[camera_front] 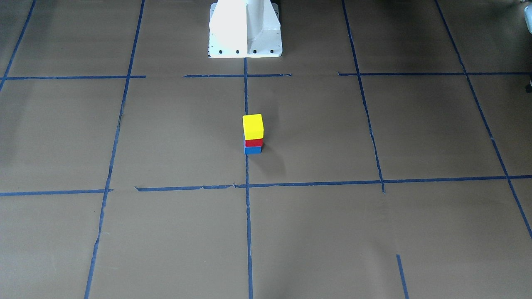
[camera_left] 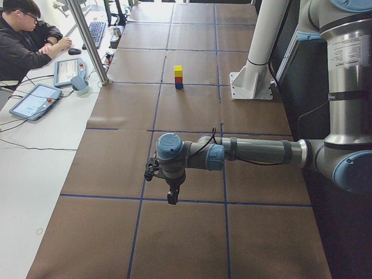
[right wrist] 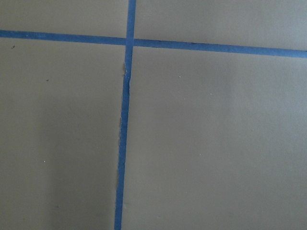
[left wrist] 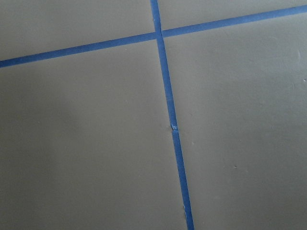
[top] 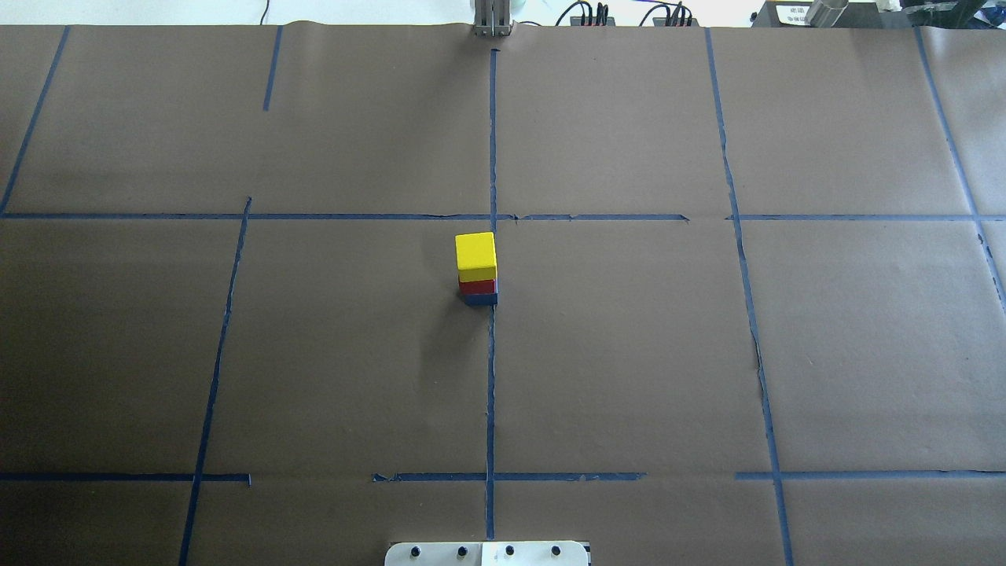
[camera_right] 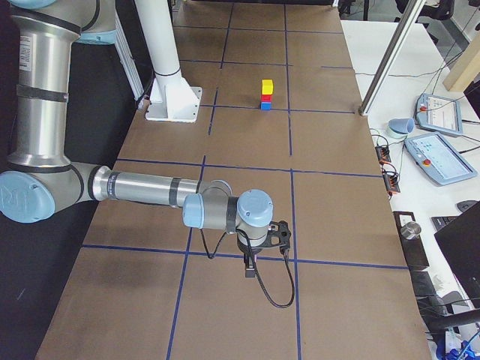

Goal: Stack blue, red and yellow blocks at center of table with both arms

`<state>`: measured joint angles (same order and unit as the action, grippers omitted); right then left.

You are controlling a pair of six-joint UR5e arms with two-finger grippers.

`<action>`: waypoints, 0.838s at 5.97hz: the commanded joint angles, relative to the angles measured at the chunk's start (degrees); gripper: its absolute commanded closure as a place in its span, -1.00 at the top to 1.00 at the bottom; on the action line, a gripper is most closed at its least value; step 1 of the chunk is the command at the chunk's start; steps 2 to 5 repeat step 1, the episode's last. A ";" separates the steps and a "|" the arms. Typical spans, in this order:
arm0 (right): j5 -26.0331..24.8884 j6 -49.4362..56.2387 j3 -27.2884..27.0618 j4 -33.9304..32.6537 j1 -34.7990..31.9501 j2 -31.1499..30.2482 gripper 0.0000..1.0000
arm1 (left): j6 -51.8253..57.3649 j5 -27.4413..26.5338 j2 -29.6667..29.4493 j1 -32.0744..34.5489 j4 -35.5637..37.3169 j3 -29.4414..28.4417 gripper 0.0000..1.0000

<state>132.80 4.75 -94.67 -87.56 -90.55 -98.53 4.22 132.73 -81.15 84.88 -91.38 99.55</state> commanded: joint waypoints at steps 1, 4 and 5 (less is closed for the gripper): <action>0.00 0.00 0.01 0.02 -0.06 0.00 1.00 | 0.00 -0.02 0.02 -0.07 0.06 -0.06 1.00; 0.00 0.00 0.01 0.02 -0.06 0.00 1.00 | 0.00 -0.02 0.02 -0.07 0.06 -0.06 1.00; 0.00 0.00 0.01 0.02 -0.06 0.00 1.00 | 0.00 -0.02 0.02 -0.07 0.06 -0.06 1.00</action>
